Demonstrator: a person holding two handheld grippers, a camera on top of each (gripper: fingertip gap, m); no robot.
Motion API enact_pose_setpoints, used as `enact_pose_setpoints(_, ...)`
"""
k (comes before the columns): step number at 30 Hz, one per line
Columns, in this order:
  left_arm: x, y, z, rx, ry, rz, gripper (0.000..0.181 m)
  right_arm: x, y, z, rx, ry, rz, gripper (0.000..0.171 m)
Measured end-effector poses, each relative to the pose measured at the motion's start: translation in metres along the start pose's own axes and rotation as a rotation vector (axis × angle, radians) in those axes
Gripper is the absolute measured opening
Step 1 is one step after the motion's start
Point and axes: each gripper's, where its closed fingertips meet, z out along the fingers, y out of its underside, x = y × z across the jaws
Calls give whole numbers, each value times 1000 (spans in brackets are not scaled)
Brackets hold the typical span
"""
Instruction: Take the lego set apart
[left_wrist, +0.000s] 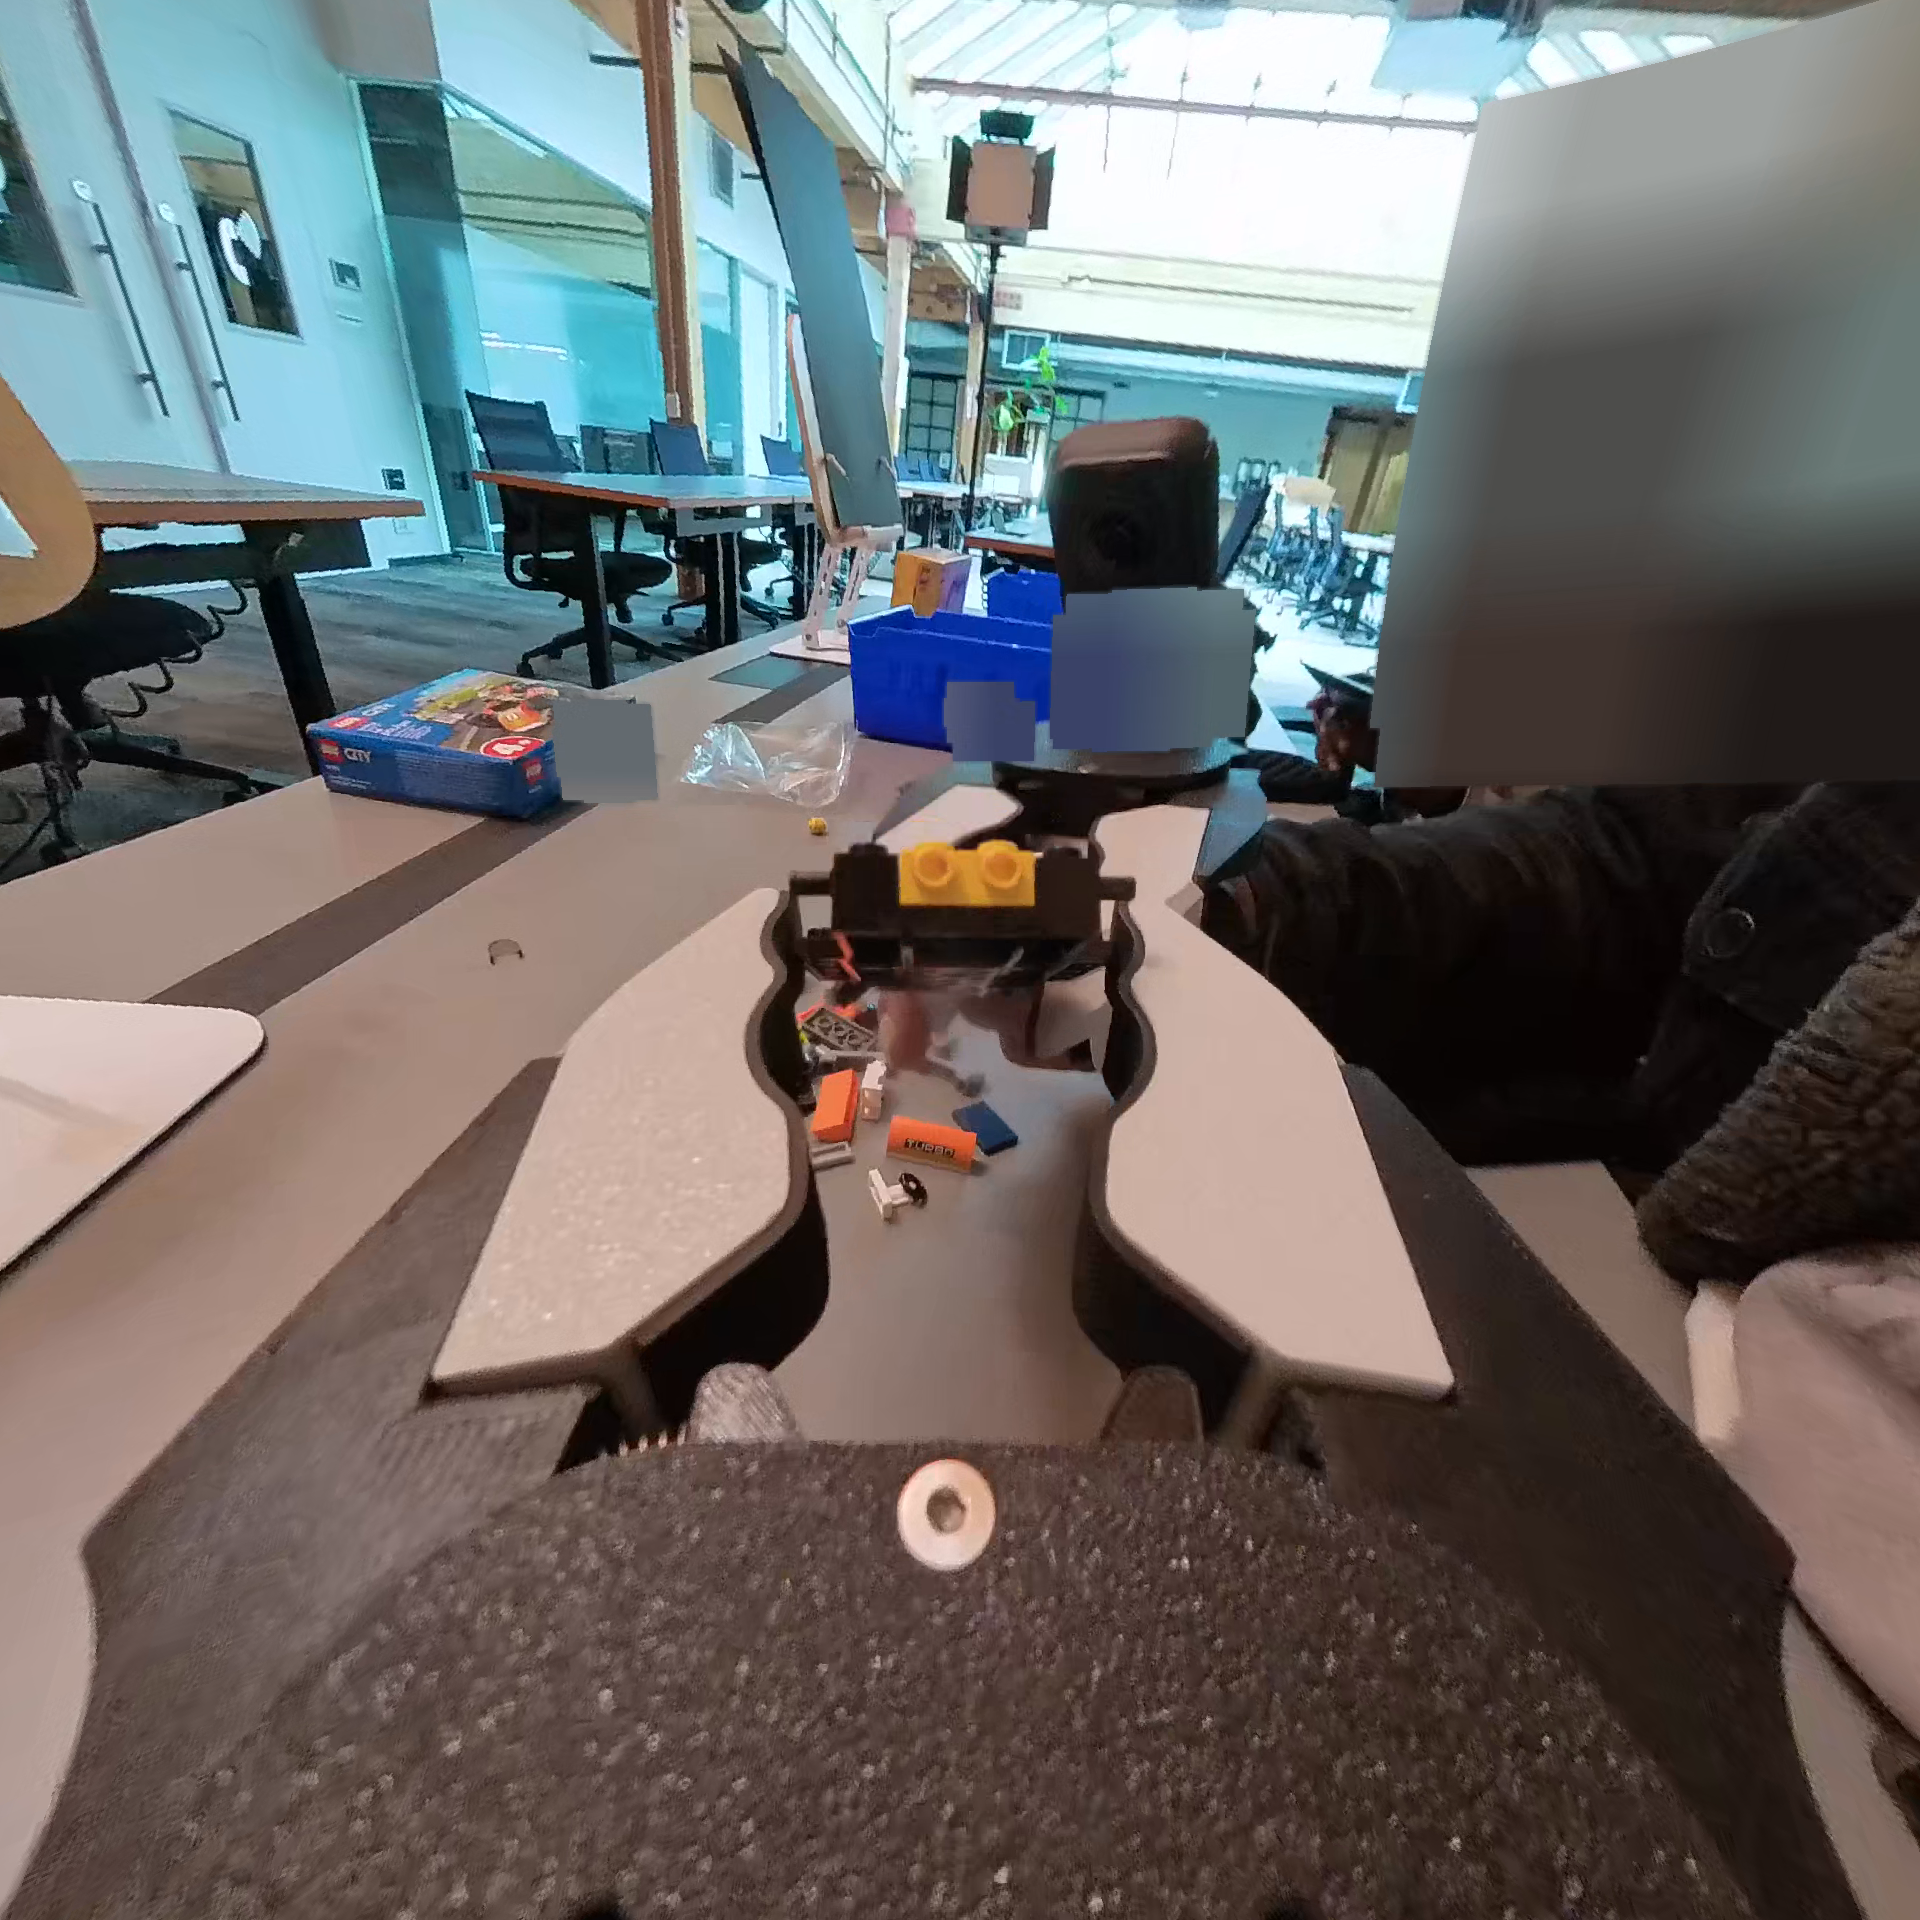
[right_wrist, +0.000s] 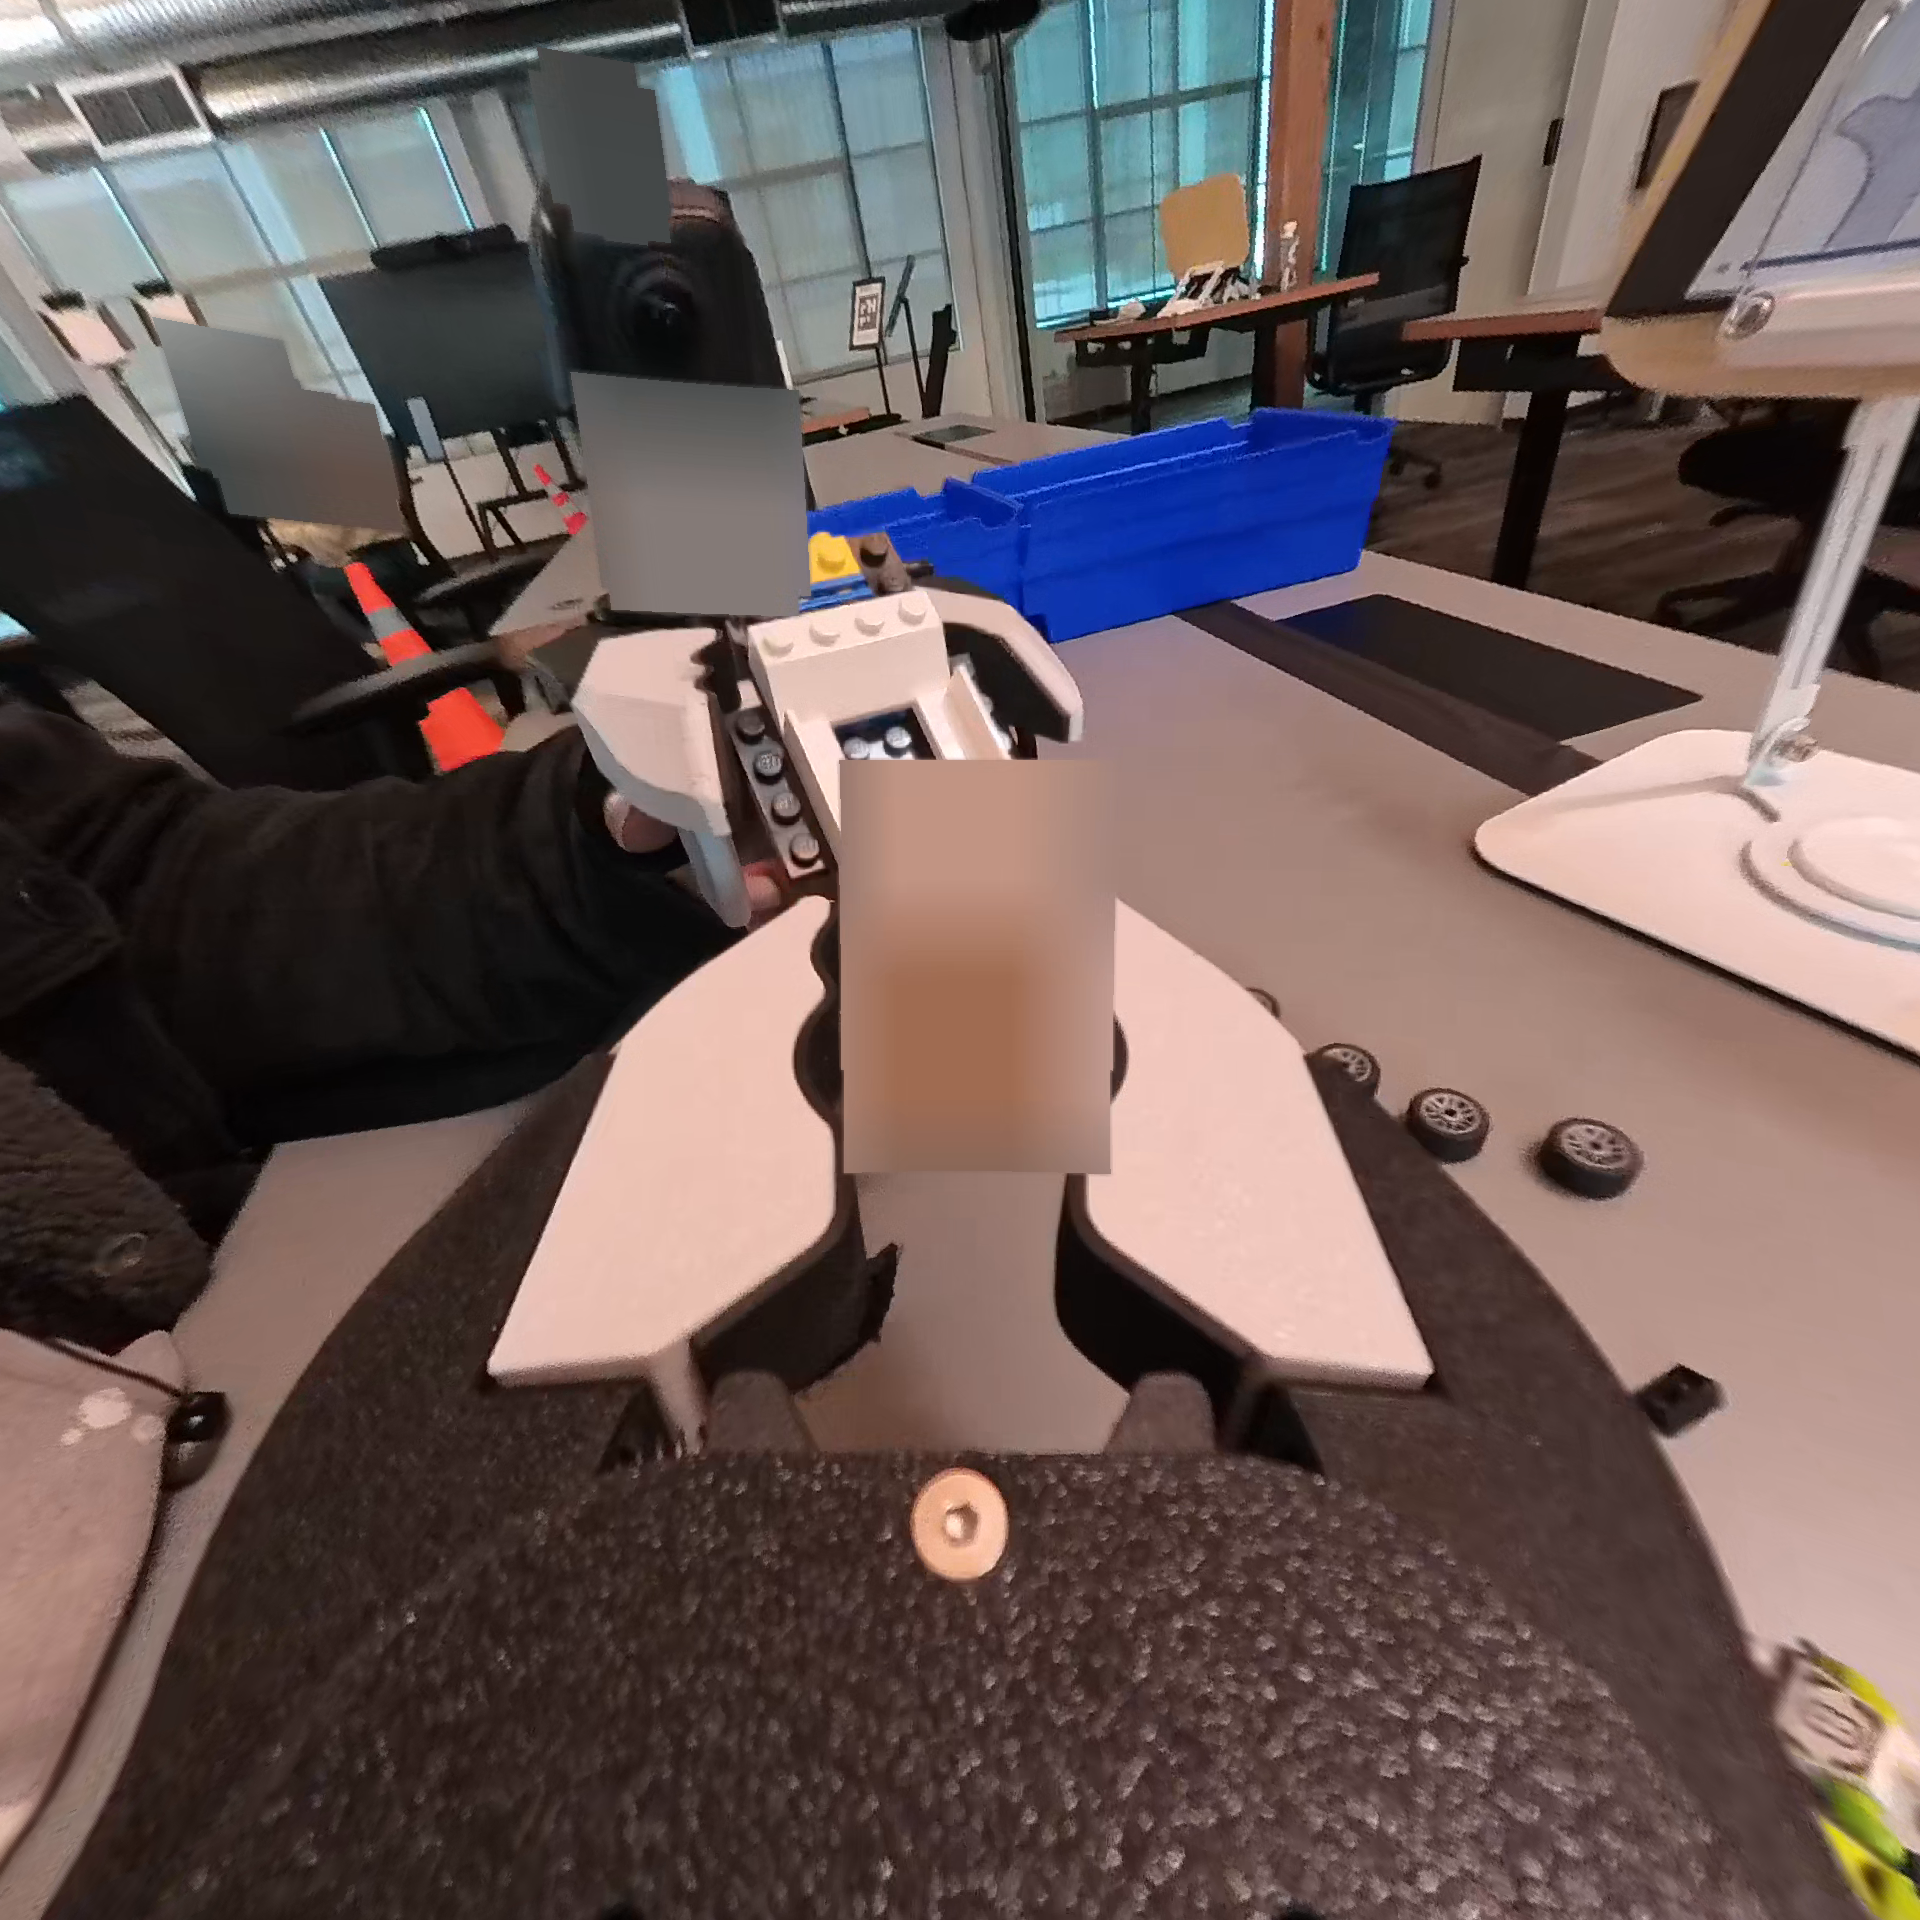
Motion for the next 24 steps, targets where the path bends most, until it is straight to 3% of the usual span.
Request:
enact_pose_setpoints(7,2,4,-6,-23,53,-11,56,-5,0,-12,-137,42,-310,41)
enact_pose_setpoints(17,14,37,-6,-284,64,231,56,-13,12,-21,-241,-35,-380,24)
enact_pose_setpoints(20,13,45,-2,-346,24,329,56,-5,21,-17,-300,-5,-255,24)
enact_pose_setpoints(24,6,47,1,-405,-69,485,56,6,15,-12,-254,31,26,27)
